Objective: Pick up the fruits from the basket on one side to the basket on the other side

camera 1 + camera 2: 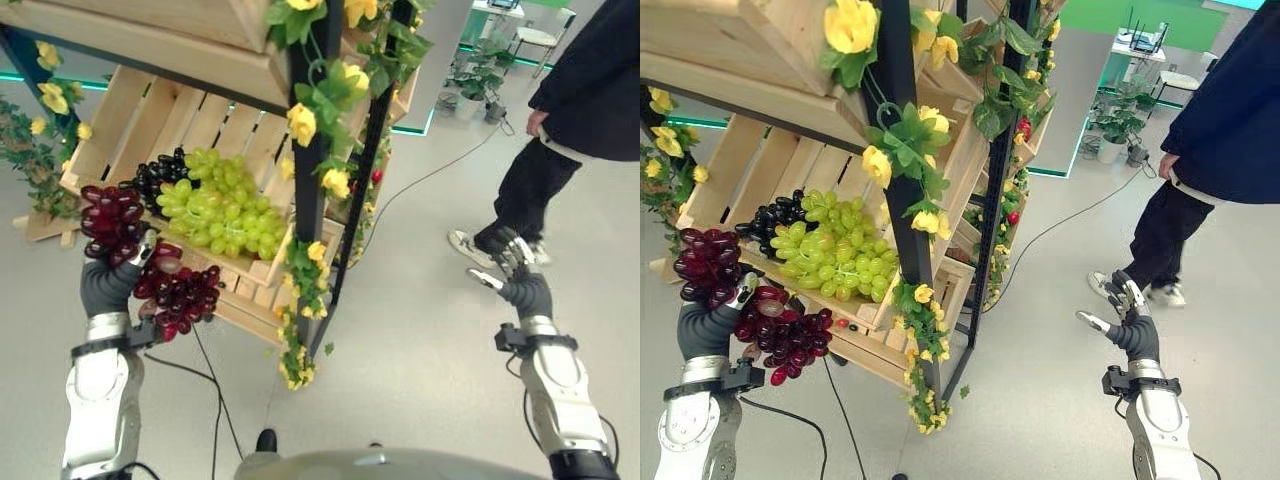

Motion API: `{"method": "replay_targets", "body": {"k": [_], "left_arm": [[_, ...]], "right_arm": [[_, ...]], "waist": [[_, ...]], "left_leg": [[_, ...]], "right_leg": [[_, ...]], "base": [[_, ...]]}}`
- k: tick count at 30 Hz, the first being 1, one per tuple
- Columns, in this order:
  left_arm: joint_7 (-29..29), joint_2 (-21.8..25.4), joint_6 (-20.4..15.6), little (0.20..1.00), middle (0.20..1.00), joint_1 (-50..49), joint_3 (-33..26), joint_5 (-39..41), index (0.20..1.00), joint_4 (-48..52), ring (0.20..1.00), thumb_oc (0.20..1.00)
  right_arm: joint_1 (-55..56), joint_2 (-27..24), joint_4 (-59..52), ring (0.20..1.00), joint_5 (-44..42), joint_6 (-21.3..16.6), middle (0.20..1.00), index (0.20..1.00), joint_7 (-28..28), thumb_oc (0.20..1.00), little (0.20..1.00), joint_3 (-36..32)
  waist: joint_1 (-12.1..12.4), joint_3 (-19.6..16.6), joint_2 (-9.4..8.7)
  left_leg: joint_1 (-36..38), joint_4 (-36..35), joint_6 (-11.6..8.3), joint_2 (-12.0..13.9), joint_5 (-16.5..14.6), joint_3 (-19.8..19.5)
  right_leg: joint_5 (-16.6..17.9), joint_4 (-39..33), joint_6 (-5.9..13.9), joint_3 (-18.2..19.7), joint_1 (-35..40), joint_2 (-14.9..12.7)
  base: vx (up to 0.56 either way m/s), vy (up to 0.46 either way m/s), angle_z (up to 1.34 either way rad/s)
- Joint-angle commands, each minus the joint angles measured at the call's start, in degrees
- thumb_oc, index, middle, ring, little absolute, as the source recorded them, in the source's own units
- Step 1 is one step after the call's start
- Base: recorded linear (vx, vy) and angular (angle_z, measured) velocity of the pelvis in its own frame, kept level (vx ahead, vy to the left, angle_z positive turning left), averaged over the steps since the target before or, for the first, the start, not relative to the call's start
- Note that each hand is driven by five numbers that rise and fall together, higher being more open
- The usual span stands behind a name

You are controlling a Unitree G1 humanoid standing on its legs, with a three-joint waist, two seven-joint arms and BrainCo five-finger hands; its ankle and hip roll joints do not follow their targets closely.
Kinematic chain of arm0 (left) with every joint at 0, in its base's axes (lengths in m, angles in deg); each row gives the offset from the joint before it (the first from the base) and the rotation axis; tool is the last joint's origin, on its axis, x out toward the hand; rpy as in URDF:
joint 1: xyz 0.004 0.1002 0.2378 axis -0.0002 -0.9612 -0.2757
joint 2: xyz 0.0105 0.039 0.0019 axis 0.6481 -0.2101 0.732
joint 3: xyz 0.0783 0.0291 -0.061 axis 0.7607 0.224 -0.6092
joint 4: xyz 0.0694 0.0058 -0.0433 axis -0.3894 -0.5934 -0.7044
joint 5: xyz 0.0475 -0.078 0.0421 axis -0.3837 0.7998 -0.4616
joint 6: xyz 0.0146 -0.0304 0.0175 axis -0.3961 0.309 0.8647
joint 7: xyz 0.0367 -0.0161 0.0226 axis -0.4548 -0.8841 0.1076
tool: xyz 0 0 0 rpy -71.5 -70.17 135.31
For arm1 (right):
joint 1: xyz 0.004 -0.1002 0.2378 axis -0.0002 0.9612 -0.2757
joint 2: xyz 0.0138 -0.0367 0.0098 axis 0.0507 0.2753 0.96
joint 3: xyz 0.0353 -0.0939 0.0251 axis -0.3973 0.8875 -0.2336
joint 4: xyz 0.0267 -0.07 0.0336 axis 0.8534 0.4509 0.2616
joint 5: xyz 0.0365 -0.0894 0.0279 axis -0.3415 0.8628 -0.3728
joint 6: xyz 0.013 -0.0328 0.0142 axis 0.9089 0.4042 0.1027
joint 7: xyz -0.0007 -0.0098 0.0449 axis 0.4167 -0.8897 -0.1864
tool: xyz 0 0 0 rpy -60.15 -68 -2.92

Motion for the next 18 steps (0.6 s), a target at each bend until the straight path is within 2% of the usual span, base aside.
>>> {"method": "replay_targets", "body": {"k": [1,6,13,18], "left_arm": [[-0.3,3.3,-3.8,0.2,0.2,3.1,-0.4,1.5,0.2,3.5,0.2,0.2],[0.7,4.8,-4.0,0.2,0.2,7.5,0.6,1.4,0.2,3.8,0.2,0.2],[2.2,7.0,-3.6,0.2,0.2,14.7,2.2,1.3,0.2,2.2,0.2,0.2],[5.4,10.4,-2.8,0.2,0.2,23.9,6.1,2.2,0.2,-8.3,0.2,0.2]], "right_arm": [[-4.7,-2.1,-1.5,1.0,-0.2,-3.7,1.0,1.0,1.2,1.0,1.0,-3.1],[-5.4,-2.3,-1.4,1.0,-0.2,-3.8,1.0,1.0,1.2,1.0,1.0,-2.1],[-6.5,-2.7,-0.7,1.0,0.1,-2.9,1.0,1.0,0.6,1.0,1.0,-0.4],[-9.0,-3.7,0.5,1.0,-0.7,-1.9,1.0,1.0,0.0,1.0,1.0,3.2]], "waist": [[1.7,0.3,-0.96],[1.6,-0.1,-0.84],[0.6,-0.6,-0.12],[-1.2,-1.0,0.73]], "left_leg": [[-1.1,6.5,1.41,-1.1,-8.2,-1.9],[-1.9,6.3,1.13,-1.4,-7.7,-3.4],[-1.9,6.2,1.14,-1.5,-7.5,-3.8],[-0.9,6.0,1.27,-1.3,-7.7,-2.4]], "right_leg": [[-9.0,7.5,2.17,-2.2,1.3,-1.2],[-9.2,7.5,2.02,-3.8,1.4,-1.2],[-9.4,7.8,1.93,-4.2,1.5,-1.3],[-9.3,7.8,2.14,-2.8,1.4,-1.2]], "base": [[-0.02,-0.02,0.24],[0.0,-0.011,0.26],[0.0,0.004,0.09],[0.01,0.018,-0.03]]}}
